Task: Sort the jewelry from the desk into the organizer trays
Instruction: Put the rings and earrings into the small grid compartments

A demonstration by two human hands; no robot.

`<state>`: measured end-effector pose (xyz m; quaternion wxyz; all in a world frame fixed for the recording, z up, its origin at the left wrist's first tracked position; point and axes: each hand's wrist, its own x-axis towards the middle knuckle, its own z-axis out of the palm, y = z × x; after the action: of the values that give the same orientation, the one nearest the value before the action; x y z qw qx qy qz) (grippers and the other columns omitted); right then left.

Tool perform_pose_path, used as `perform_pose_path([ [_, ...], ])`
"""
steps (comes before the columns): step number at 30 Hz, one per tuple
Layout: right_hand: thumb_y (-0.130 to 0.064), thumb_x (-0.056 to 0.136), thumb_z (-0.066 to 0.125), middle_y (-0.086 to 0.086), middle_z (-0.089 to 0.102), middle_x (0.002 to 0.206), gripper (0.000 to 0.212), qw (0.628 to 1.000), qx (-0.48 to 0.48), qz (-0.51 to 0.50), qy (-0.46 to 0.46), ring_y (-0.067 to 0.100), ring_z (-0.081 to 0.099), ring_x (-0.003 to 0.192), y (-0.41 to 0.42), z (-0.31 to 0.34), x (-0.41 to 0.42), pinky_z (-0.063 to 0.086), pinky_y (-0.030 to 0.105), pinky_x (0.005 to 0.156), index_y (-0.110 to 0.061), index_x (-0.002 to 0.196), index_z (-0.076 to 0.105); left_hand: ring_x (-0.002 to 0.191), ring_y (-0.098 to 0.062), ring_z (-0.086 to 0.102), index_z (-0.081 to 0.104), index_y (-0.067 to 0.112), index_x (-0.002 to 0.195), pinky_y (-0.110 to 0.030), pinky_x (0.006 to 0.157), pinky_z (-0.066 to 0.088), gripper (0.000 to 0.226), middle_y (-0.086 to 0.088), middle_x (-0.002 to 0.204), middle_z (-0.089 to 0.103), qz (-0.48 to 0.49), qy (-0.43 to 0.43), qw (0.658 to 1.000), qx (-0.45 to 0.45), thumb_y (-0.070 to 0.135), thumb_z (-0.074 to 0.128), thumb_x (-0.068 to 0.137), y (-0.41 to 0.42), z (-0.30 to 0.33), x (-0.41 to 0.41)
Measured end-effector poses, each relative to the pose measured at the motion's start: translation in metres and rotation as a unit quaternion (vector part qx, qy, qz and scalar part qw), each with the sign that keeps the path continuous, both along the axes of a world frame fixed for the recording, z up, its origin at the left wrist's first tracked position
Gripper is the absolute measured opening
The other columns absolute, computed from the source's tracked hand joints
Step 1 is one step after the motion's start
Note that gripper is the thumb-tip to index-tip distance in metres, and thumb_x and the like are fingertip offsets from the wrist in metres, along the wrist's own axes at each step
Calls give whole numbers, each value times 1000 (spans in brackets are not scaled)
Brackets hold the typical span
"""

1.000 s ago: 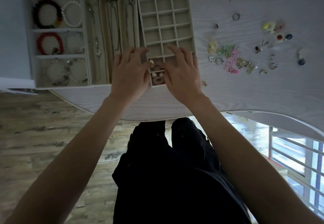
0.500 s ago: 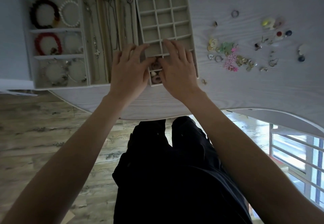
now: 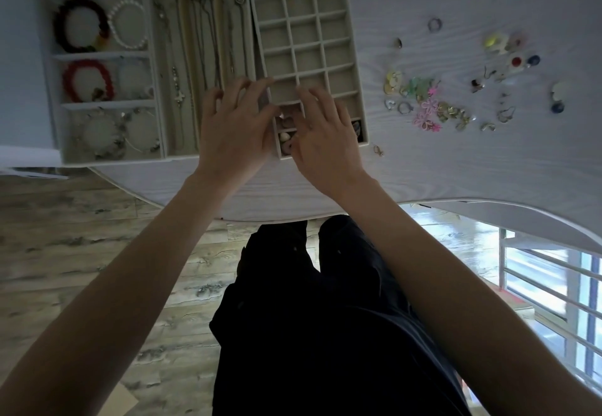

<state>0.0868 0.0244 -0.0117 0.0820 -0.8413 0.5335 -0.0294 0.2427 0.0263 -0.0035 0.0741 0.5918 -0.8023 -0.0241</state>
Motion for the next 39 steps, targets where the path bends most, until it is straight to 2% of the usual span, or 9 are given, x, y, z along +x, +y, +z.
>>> perform_pose_path([
  [4,-20,80,41,11,54,130,39,999,5,-15,-39,30,47,123,1,6,-2,41,41,94,-7,109,66,118,-25,40,69,17,94,-41,90,29,22,-2,132,55,-4,8,1000,-4,26,50,87,-1,-2,-1],
  [7,-12,80,55,10,56,128,28,992,29,-43,-114,30,50,120,4,11,-11,42,41,92,-11,106,67,113,-26,45,67,13,95,-41,87,37,19,-4,122,60,5,30,999,-14,19,53,84,2,-1,-3],
  [12,-11,83,51,9,68,100,28,982,36,-77,-170,29,63,89,11,34,-48,46,39,81,-9,107,65,83,-23,59,66,8,92,-27,75,40,13,-6,89,67,-24,153,988,-21,13,55,88,11,15,-32],
  [14,-14,86,49,8,71,88,28,979,31,-105,-174,30,65,75,15,45,-75,48,36,73,-10,108,66,81,-18,60,66,9,96,-25,73,43,18,-4,90,68,-43,219,975,3,18,52,92,10,23,-57],
  [18,-20,90,50,4,72,95,27,968,8,-185,-168,28,67,79,18,63,-156,51,35,70,-19,111,67,85,-12,59,66,8,103,-17,75,40,20,-1,99,68,-113,324,935,88,17,51,94,-16,37,-135],
  [23,-20,90,50,8,70,100,27,962,-4,-239,-131,30,64,90,-4,63,-257,50,38,76,-17,110,67,100,-18,58,62,11,112,-32,90,46,26,-3,109,65,-94,312,931,167,18,51,90,-68,24,-225],
  [26,-16,93,50,6,65,113,26,960,26,-255,-113,27,58,104,-27,52,-305,42,32,87,-15,115,64,111,-18,52,57,13,121,-22,97,36,30,-3,119,59,-75,281,941,175,18,53,92,-93,14,-269],
  [33,-9,93,47,7,55,126,33,971,46,-211,-103,26,47,116,-117,10,-331,37,32,95,-15,124,57,125,-25,42,57,19,125,-40,99,31,37,2,130,58,-79,64,992,72,22,52,89,-133,-12,-327],
  [39,-19,94,48,13,52,123,32,990,74,-120,11,34,46,111,-155,-4,-323,38,38,87,-19,124,60,122,-27,46,65,16,114,-41,98,31,30,0,127,61,-74,11,997,27,21,54,87,-135,-21,-322],
])
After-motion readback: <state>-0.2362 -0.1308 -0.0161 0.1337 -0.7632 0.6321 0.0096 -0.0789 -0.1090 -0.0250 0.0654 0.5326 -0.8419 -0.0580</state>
